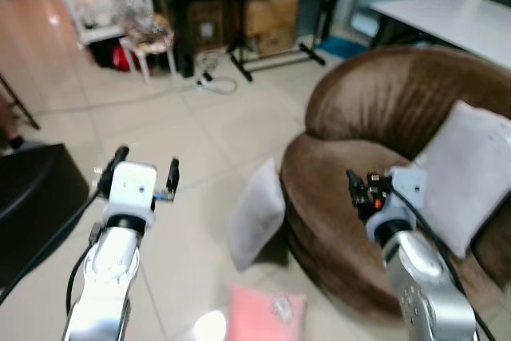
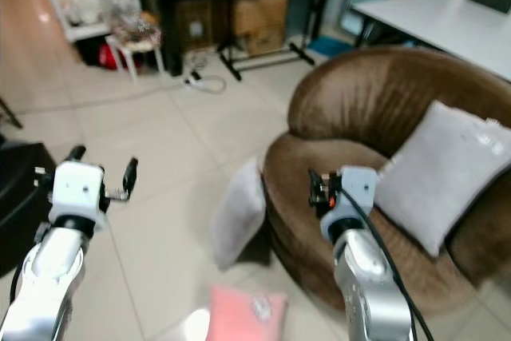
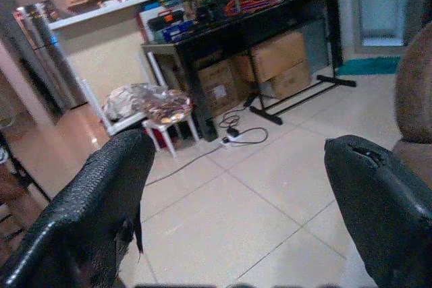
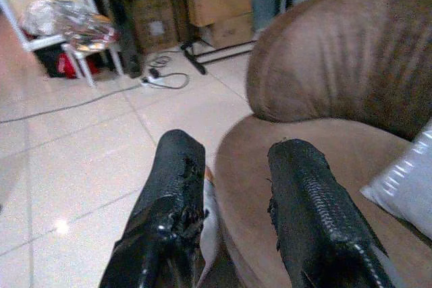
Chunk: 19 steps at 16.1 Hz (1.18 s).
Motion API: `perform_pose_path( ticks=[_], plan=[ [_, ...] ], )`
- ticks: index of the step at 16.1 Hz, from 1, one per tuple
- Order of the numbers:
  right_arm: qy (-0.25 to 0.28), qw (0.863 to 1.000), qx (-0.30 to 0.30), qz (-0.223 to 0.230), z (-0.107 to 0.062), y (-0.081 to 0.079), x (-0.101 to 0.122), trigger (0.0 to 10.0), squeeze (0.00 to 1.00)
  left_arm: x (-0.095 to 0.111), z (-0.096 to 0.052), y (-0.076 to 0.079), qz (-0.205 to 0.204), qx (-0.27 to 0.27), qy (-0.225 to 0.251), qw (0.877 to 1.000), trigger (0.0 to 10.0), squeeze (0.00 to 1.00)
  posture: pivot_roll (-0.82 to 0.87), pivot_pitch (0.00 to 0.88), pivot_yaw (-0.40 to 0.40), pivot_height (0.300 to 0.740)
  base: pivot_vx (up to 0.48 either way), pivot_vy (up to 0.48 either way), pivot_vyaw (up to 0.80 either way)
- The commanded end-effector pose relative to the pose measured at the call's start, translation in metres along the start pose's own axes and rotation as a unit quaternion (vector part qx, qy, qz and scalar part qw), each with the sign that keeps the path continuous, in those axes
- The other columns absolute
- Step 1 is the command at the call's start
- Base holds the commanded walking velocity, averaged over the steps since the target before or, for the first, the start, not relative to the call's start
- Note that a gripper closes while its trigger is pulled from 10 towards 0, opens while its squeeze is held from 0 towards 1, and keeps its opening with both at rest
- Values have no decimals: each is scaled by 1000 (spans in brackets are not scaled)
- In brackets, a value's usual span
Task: Move the pillow to the sofa from floor
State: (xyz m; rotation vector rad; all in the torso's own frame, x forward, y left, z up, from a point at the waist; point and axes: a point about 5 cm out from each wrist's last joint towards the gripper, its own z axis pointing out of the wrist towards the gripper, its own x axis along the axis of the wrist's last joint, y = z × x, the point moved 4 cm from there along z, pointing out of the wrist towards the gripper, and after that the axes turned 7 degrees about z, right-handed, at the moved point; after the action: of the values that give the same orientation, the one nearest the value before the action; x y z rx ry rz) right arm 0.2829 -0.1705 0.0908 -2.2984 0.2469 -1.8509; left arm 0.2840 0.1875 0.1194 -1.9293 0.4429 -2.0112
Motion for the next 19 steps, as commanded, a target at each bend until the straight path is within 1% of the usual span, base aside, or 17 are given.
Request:
perform_pose_path(
  ticks=[1,9,13,19],
  plan=[
    [-8,1000,-2,4,-1,2,-1,10000,0,1,-1,0,-1,-1,-1,1000,10000,0,-75,0,-9,740,0,382,0],
    [-26,999,28,0,-1,-5,-2,10000,0,-2,-5,-1,-4,7,-9,1000,10000,0,-72,0,-27,740,0,382,0],
    [-33,999,29,-5,-5,-2,-4,10000,0,-4,-8,-2,-5,9,-14,1000,10000,0,-75,0,-33,740,0,393,0],
    [-48,997,30,-51,-19,7,-7,10000,0,-9,-19,-1,-7,11,-26,1000,10000,0,-91,0,-48,740,0,401,0]
  ],
)
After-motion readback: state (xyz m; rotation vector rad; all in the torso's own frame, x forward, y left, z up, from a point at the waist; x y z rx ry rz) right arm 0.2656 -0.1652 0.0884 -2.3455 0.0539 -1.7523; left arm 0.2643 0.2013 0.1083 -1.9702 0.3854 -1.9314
